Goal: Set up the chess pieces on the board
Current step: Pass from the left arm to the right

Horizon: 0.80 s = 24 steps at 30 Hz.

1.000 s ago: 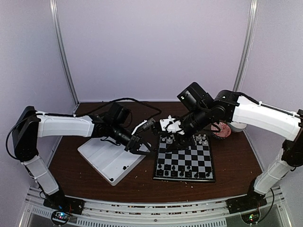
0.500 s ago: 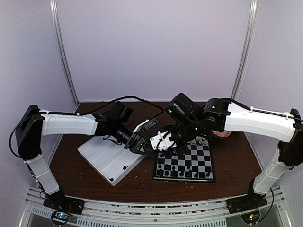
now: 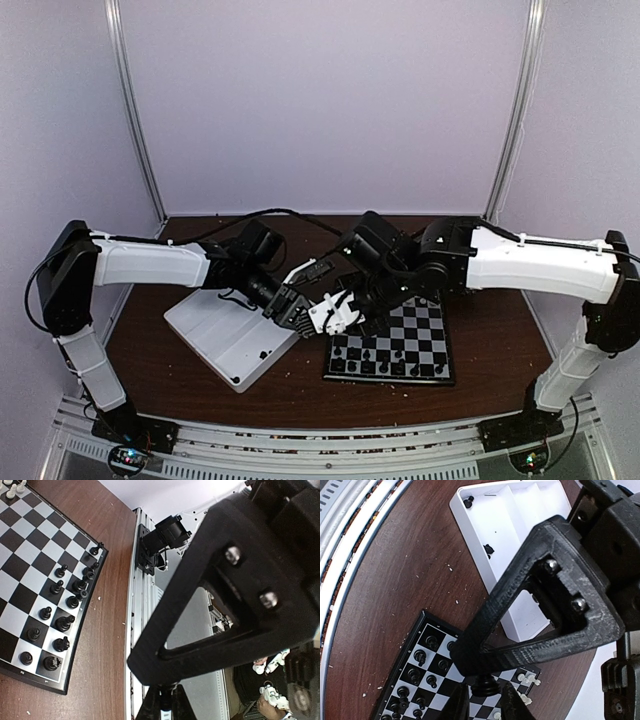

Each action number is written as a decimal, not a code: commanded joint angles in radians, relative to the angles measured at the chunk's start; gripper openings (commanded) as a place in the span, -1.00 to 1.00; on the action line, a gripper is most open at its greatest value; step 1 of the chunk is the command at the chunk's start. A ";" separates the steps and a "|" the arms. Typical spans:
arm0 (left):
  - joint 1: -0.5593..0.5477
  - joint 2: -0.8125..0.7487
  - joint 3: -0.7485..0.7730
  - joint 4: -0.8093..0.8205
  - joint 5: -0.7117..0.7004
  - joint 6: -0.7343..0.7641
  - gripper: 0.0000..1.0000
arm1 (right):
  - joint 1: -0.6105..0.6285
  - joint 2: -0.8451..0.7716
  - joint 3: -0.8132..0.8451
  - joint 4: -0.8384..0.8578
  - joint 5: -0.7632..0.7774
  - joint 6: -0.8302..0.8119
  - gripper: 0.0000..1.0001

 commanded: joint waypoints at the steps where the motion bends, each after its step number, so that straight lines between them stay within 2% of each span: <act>1: 0.004 0.015 0.030 0.001 0.025 0.010 -1.00 | 0.018 0.013 -0.023 0.019 0.055 -0.019 -0.52; 13: 0.004 0.021 0.036 -0.005 0.022 0.011 -1.00 | 0.042 0.031 -0.019 0.048 0.076 -0.004 -0.47; 18: 0.004 0.021 0.035 -0.005 0.021 0.011 -1.00 | 0.051 0.041 -0.019 0.046 0.079 -0.007 -0.65; 20: 0.004 0.021 0.037 -0.009 0.017 0.012 -0.93 | 0.052 0.042 -0.019 0.044 0.086 -0.005 -0.72; 24: 0.008 -0.009 0.039 -0.052 -0.078 0.052 -0.59 | 0.048 0.034 -0.040 0.050 0.112 0.008 -0.78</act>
